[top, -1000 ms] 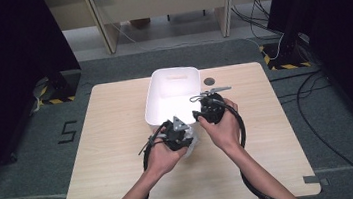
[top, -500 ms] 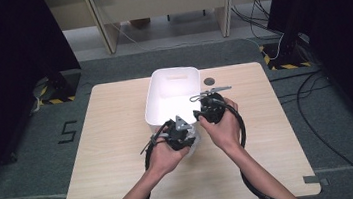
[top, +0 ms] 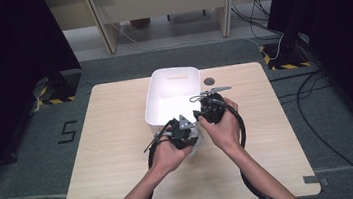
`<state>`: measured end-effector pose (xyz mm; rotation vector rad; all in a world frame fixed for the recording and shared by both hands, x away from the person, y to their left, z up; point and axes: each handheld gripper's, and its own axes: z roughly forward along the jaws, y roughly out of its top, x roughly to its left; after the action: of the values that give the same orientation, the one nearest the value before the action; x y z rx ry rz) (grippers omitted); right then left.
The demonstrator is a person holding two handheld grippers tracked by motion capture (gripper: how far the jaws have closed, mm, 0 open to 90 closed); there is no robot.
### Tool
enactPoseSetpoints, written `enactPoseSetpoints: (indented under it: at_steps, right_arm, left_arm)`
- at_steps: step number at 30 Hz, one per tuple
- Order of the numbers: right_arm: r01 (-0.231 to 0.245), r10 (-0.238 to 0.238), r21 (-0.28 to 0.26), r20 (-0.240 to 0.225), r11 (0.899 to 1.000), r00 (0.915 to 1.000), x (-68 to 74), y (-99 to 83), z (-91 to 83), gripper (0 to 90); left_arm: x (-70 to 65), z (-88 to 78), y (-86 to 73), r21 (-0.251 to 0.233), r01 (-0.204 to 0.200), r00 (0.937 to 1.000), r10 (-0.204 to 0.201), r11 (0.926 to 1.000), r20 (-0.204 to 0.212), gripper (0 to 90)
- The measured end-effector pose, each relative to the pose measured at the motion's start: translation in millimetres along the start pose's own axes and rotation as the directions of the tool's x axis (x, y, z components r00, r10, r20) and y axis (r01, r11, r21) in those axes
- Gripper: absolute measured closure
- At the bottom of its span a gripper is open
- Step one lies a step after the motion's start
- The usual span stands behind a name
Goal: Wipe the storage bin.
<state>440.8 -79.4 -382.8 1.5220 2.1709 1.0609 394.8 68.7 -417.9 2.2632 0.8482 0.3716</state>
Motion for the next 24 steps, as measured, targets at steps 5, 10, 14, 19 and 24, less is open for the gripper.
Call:
enactPoseSetpoints:
  at_steps: [5,10,14,19,24]
  right_arm:
    - [0.000,0.000,-0.002,-0.002,1.000,1.0000,-0.1,0.0,0.4,65.6]
    - [0.002,-0.002,-0.004,-0.001,1.000,1.0000,-0.3,0.2,0.8,65.6]
    - [0.001,-0.001,-0.005,-0.002,1.000,1.0000,-0.4,0.2,0.8,65.5]
    - [0.004,-0.004,-0.005,-0.002,1.000,1.0000,-0.4,0.3,0.8,65.5]
    - [0.002,-0.002,-0.006,-0.003,1.000,1.0000,-0.5,0.4,0.9,65.5]
  left_arm:
    - [0.6,4.5,-1.6,0.003,0.005,1.0000,-0.005,1.0000,-0.003,76.4]
    - [0.2,10.0,-4.2,0.015,-0.002,1.0000,0.002,0.9999,-0.007,76.4]
    - [-0.2,14.5,-6.4,0.019,-0.002,1.0000,0.002,0.9998,-0.007,76.4]
    - [-0.9,19.3,-8.1,0.020,-0.004,1.0000,0.004,0.9998,-0.007,76.4]
    - [-1.8,23.5,-9.6,0.027,-0.012,0.9999,0.012,0.9996,-0.009,76.4]
